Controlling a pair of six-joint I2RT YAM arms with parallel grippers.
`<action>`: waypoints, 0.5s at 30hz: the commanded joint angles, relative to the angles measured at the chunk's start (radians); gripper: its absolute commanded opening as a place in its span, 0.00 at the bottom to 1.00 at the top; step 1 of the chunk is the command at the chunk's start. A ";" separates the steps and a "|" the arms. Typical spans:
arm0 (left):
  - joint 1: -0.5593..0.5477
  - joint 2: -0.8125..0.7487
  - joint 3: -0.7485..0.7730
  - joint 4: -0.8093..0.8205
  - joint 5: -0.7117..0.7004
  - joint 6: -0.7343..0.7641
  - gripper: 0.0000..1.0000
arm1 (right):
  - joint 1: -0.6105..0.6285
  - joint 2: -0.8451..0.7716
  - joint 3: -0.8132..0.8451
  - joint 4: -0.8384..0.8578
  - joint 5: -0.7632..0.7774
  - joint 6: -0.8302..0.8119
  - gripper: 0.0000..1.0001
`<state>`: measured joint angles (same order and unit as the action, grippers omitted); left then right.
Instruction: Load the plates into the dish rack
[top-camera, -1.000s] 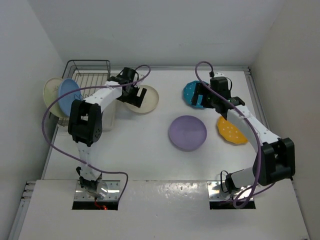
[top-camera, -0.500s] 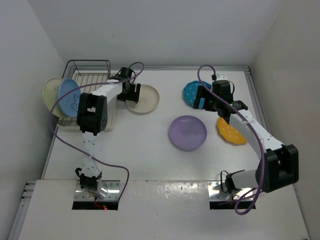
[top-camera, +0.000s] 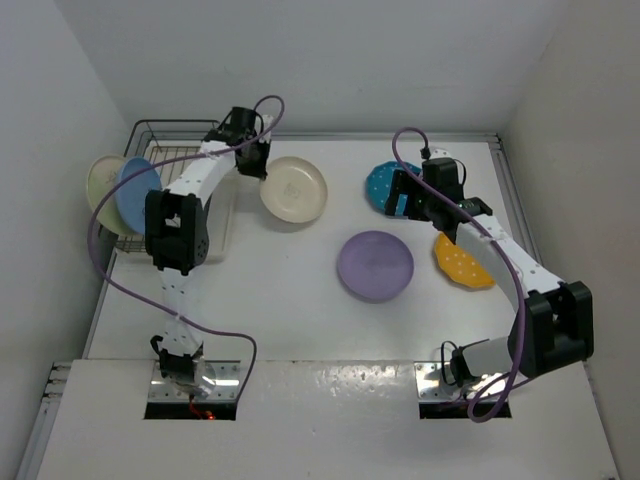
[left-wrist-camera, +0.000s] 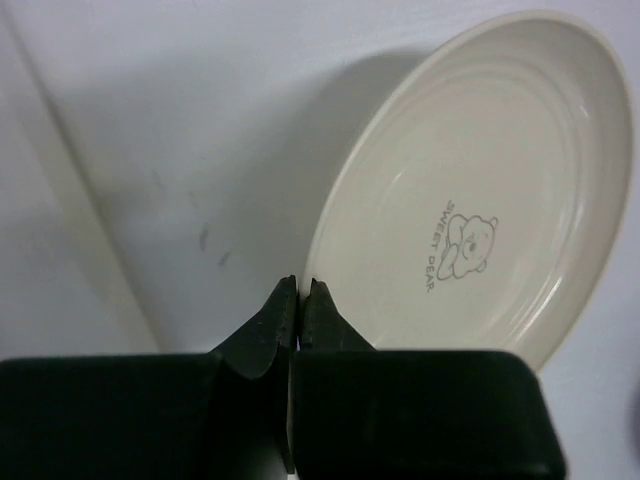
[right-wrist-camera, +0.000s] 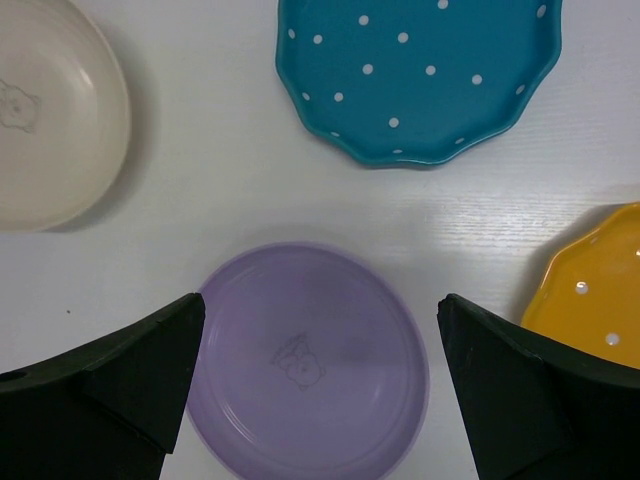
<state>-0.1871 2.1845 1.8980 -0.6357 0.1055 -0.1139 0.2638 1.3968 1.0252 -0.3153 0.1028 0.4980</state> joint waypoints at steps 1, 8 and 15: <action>0.005 -0.173 0.200 -0.088 -0.004 0.155 0.00 | 0.012 -0.041 0.016 0.045 -0.005 -0.007 1.00; 0.005 -0.345 0.287 -0.141 -0.541 0.416 0.00 | -0.001 -0.078 -0.004 0.051 -0.018 0.002 1.00; 0.086 -0.623 -0.196 0.233 -1.159 0.719 0.00 | 0.005 -0.076 0.030 0.039 -0.049 0.017 1.00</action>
<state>-0.1562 1.5776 1.8549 -0.5571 -0.7006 0.4160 0.2642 1.3357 1.0210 -0.3073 0.0788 0.4988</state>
